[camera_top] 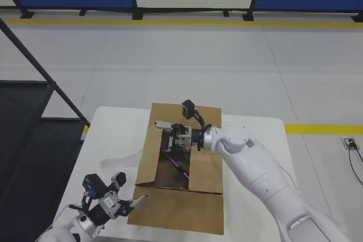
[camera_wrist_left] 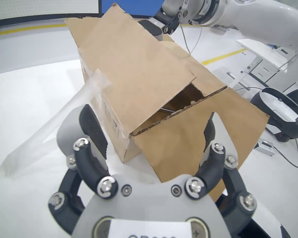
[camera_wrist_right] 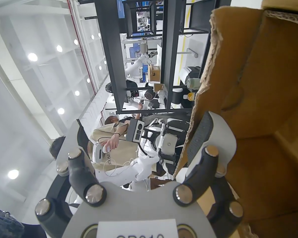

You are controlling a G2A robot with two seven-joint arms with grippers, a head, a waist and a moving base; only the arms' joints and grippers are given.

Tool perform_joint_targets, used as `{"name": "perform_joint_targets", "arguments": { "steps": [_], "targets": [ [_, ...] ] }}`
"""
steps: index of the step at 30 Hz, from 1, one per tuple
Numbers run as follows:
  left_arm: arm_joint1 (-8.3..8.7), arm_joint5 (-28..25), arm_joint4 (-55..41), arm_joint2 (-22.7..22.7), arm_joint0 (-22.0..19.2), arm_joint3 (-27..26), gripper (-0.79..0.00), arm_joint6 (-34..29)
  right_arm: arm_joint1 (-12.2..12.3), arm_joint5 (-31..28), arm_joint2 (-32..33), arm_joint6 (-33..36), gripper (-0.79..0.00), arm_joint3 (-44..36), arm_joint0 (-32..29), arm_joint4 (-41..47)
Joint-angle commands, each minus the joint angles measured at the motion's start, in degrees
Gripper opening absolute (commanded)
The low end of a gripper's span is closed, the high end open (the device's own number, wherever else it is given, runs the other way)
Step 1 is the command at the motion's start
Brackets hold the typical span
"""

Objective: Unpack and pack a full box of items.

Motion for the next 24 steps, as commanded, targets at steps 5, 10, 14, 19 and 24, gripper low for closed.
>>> {"name": "perform_joint_targets", "arguments": {
  "steps": [5,10,14,19,24],
  "targets": [
    [-0.93,10.6,5.6,4.5,-1.0,-0.3,0.000,3.6,-2.2,-3.0,-1.8,-0.9,0.000,1.1,1.0,0.7],
    [-1.69,16.8,4.2,6.7,-1.7,0.3,0.000,5.4,-3.7,-7.4,-2.8,2.2,0.000,3.2,1.9,1.4],
    [-2.18,20.0,1.2,7.0,-2.1,0.6,0.000,6.8,-4.7,-9.3,-3.1,4.2,0.000,5.2,2.6,2.0],
    [-2.56,22.4,-0.3,6.1,-1.4,0.0,0.000,10.2,-5.8,-10.8,-3.5,5.2,0.000,7.3,3.4,1.8],
    [-2.73,21.9,-4.8,3.8,-0.1,-0.2,0.000,11.0,-6.5,-11.6,-3.5,5.0,0.000,9.2,3.8,0.8]
  ]
}}
